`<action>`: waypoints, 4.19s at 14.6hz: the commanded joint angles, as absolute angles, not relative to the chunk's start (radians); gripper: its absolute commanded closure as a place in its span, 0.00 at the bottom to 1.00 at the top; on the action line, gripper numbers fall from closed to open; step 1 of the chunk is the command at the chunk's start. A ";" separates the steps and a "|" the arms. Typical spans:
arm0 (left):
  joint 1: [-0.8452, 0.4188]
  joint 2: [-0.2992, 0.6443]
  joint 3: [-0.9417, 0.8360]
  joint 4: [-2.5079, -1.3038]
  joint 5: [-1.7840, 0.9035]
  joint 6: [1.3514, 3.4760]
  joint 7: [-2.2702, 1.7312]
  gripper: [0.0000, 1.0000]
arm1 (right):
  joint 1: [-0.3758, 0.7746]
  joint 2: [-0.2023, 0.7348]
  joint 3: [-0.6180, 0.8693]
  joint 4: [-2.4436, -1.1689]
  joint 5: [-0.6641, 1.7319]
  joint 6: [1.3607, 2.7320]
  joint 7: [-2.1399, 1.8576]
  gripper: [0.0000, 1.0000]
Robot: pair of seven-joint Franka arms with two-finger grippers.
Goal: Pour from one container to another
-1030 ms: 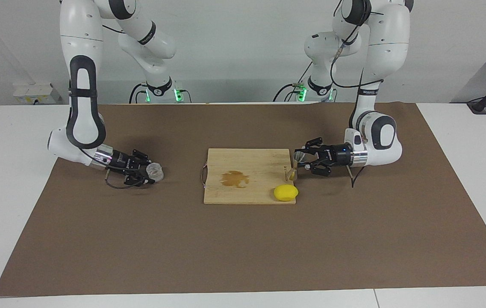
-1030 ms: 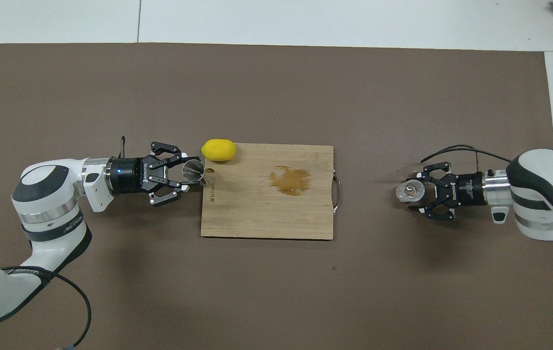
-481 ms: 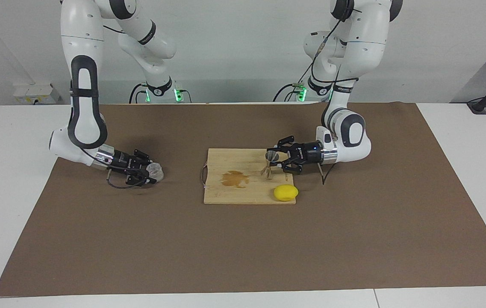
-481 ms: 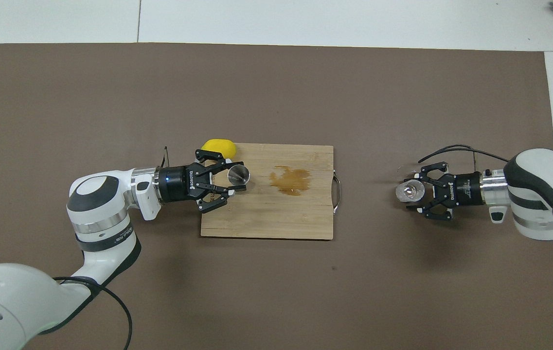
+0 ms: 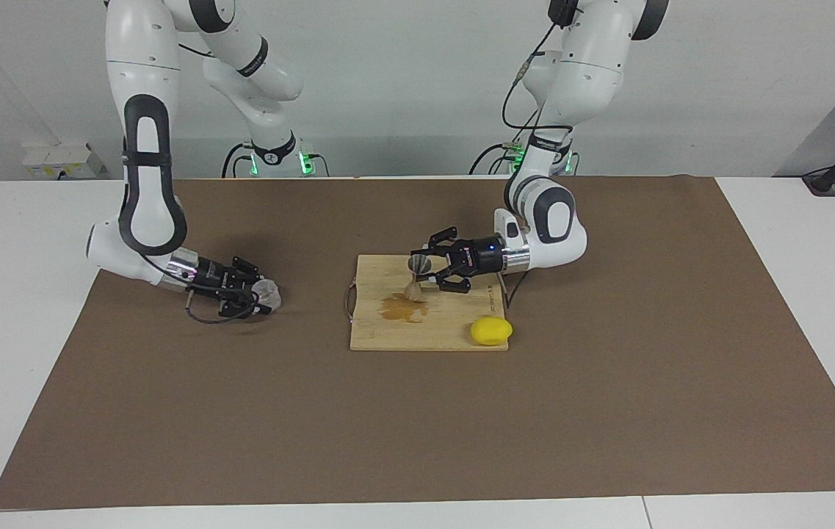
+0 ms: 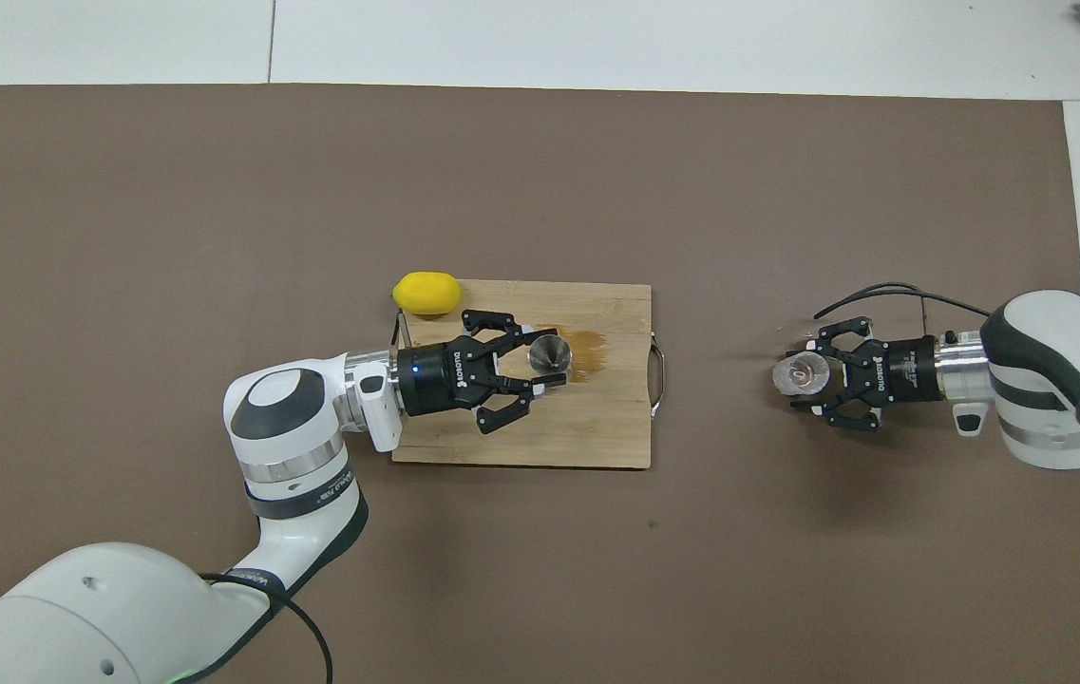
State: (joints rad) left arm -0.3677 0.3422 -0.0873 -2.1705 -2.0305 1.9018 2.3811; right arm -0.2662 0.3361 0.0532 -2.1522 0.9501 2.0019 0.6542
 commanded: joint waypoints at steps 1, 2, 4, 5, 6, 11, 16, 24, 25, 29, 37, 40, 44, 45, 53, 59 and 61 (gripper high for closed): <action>-0.408 0.313 -0.074 -2.194 -2.085 1.956 2.384 0.67 | -0.268 0.302 0.055 -2.181 0.985 2.002 0.621 0.73; -0.413 0.313 -0.074 -2.194 -2.092 1.960 2.387 0.67 | -0.268 0.289 0.057 -2.181 0.983 1.999 0.627 0.85; -0.423 0.316 -0.074 -2.194 -2.095 1.977 2.391 0.67 | -0.247 0.265 0.055 -2.181 0.983 1.997 0.643 1.00; -0.425 0.318 -0.074 -2.194 -2.098 1.991 2.402 0.67 | -0.245 0.250 0.055 -2.181 0.983 1.997 0.653 1.00; -0.425 0.319 -0.074 -2.194 -2.102 1.999 2.423 0.67 | -0.242 0.232 0.055 -2.181 0.982 1.999 0.676 1.00; -0.423 0.319 -0.074 -2.195 -2.102 1.997 2.457 0.66 | -0.181 0.172 0.054 -2.168 0.965 2.008 0.817 1.00; -0.425 0.319 -0.074 -2.200 -2.103 2.013 2.467 0.64 | -0.052 0.144 0.052 -2.102 0.853 2.014 1.032 1.00; -0.423 0.319 -0.074 -2.207 -2.105 2.022 2.465 0.00 | 0.133 0.132 0.052 -2.028 0.733 2.121 1.343 1.00; -0.422 0.318 -0.074 -2.212 -2.105 2.017 2.465 0.00 | 0.153 0.133 0.054 -2.014 0.707 2.137 1.368 1.00; -0.407 0.307 -0.071 -2.249 -2.103 1.982 2.465 0.00 | 0.199 0.135 0.054 -1.976 0.654 2.146 1.477 1.00; -0.276 0.285 -0.066 -2.309 -2.016 1.896 2.467 0.00 | 0.290 0.147 0.055 -1.930 0.470 2.189 1.636 1.00; -0.201 0.276 -0.064 -2.319 -1.922 1.853 2.467 0.00 | 0.333 0.158 0.057 -1.907 0.353 2.189 1.710 1.00; -0.056 0.268 -0.063 -2.316 -1.739 1.786 2.465 0.00 | 0.373 0.160 0.055 -1.898 0.282 2.191 1.730 1.00; -0.011 0.267 -0.063 -2.313 -1.677 1.764 2.465 0.00 | 0.376 0.160 0.057 -1.896 0.252 2.195 1.741 1.00; 0.267 0.268 -0.060 -2.205 -1.268 1.648 2.464 0.00 | 0.449 0.176 0.057 -1.894 0.023 2.192 1.841 1.00; 0.365 0.270 -0.058 -2.040 -0.985 1.611 2.451 0.00 | 0.489 0.178 0.060 -1.871 -0.132 2.197 1.937 1.00; 0.373 0.268 -0.058 -1.998 -0.928 1.609 2.450 0.00 | 0.495 0.178 0.060 -1.867 -0.144 2.197 1.937 1.00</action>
